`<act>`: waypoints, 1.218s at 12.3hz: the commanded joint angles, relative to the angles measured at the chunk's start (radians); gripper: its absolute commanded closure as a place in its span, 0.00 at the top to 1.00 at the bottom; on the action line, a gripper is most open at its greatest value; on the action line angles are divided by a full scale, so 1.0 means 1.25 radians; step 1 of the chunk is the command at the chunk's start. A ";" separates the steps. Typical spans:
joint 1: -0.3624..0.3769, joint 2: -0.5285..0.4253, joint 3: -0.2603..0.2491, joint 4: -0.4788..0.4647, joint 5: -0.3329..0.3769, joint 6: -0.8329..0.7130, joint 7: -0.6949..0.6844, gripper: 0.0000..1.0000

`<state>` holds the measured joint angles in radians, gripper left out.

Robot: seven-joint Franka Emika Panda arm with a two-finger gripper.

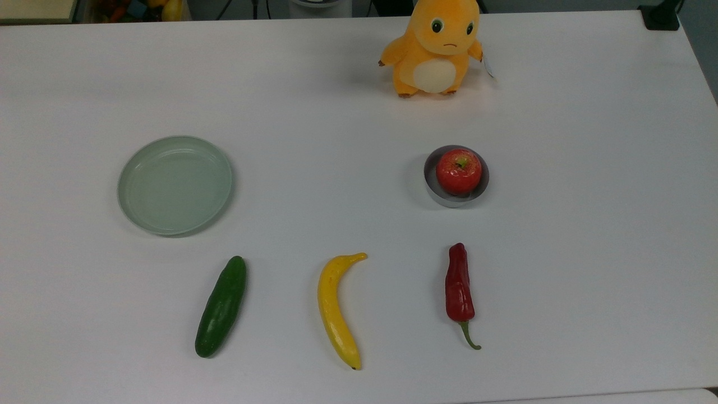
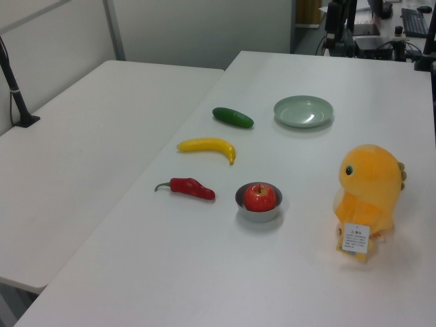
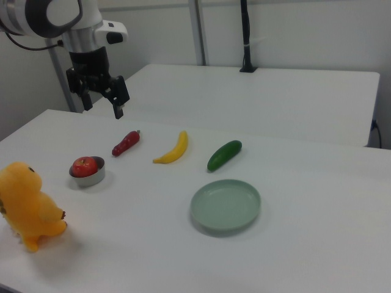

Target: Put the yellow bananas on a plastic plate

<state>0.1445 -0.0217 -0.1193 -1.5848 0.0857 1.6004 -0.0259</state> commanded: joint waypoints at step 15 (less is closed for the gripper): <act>-0.011 0.014 0.010 -0.022 -0.008 0.002 -0.176 1.00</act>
<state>0.1418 -0.0125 -0.1193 -1.5901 0.0857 1.6004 -0.1407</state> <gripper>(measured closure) 0.000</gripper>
